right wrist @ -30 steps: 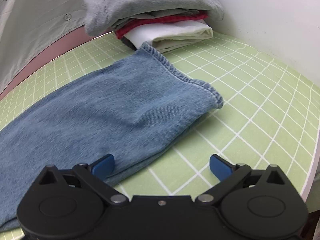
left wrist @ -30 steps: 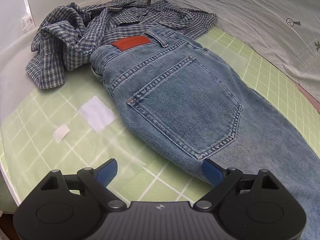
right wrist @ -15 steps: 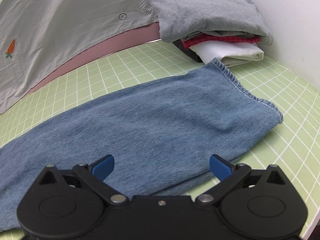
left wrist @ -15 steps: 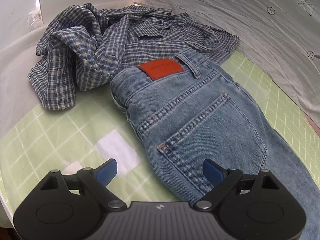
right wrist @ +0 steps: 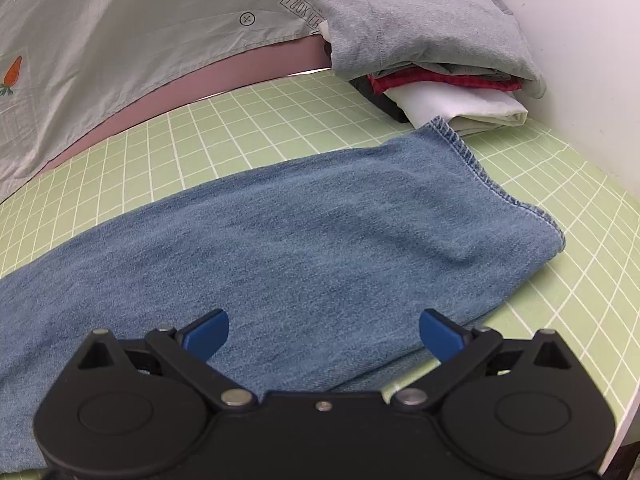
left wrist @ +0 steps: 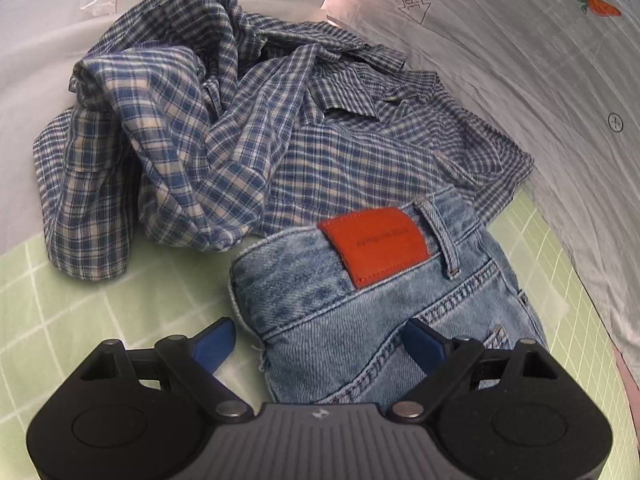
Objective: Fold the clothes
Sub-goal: 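Grasp the jeans waistband by the red label with the left gripper, then fold the waistband over toward the leg hems with the left gripper, release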
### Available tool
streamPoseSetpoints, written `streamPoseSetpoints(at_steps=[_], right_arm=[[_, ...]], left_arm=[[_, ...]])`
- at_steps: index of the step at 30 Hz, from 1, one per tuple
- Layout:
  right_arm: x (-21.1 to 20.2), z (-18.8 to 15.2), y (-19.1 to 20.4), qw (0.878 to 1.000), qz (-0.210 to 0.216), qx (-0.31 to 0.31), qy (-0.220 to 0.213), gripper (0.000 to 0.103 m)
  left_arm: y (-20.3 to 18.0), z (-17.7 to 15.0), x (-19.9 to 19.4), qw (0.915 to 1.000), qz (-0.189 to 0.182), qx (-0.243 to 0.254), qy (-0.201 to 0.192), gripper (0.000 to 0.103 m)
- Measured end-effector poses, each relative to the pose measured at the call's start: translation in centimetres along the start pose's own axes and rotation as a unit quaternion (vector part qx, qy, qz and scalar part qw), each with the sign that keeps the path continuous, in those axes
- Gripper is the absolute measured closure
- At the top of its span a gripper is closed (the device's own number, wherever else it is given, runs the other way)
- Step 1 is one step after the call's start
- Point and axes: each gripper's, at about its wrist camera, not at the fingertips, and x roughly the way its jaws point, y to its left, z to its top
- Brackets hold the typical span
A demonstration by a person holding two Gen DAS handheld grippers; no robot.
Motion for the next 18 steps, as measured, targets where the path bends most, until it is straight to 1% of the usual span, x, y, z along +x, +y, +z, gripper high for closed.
streamPoseSetpoints(at_steps=[1,2,3,4,6,7,9,12,15,18], right_arm=[[0.0,-0.1,0.1,1.0,-0.002,-0.002,0.002,0.0],[0.1,-0.2,0.2,1.0,-0.004,-0.004,0.005,0.0],[0.1,-0.3,0.3,1.0,-0.005,-0.006,0.006,0.0],[0.1,-0.3,0.4,1.0,-0.004,-0.008,0.006,0.0],[0.1,-0.3,0.4,1.0,-0.004,-0.008,0.006,0.0],[0.2,-0.4,0.3,1.0,-0.003,-0.006,0.006,0.0],[0.2,-0.5,0.2,1.0,-0.003,-0.002,0.006,0.0],[0.3,-0.6,-0.3,1.0,0.0,0.009,0.005,0.0],[0.4,-0.7,-0.9,1.0,0.003,0.022,0.004,0.0],[0.5,-0.9,-1.6,0.999,0.009,0.035,0.003,0.0]], left_arm=[[0.0,0.1,0.0,1.0,-0.001,-0.004,-0.004,0.035],[0.0,0.3,0.0,0.9999,-0.001,-0.009,-0.009,0.043],[-0.1,0.4,-0.1,0.9999,-0.003,-0.011,-0.013,0.054],[-0.1,0.5,-0.4,0.9998,-0.008,-0.01,-0.015,0.066],[-0.5,0.6,-1.2,0.9995,-0.021,0.004,-0.024,0.075],[-0.9,0.6,-1.8,0.999,-0.029,0.015,-0.03,0.078],[-2.0,0.4,-3.2,0.9973,-0.045,0.041,-0.042,0.08],[-4.0,-0.3,-5.5,0.9919,-0.072,0.084,-0.063,0.081],[-6.4,-1.0,-7.7,0.9837,-0.104,0.124,-0.078,0.082],[-9.0,-2.3,-9.9,0.9732,-0.142,0.159,-0.087,0.083]])
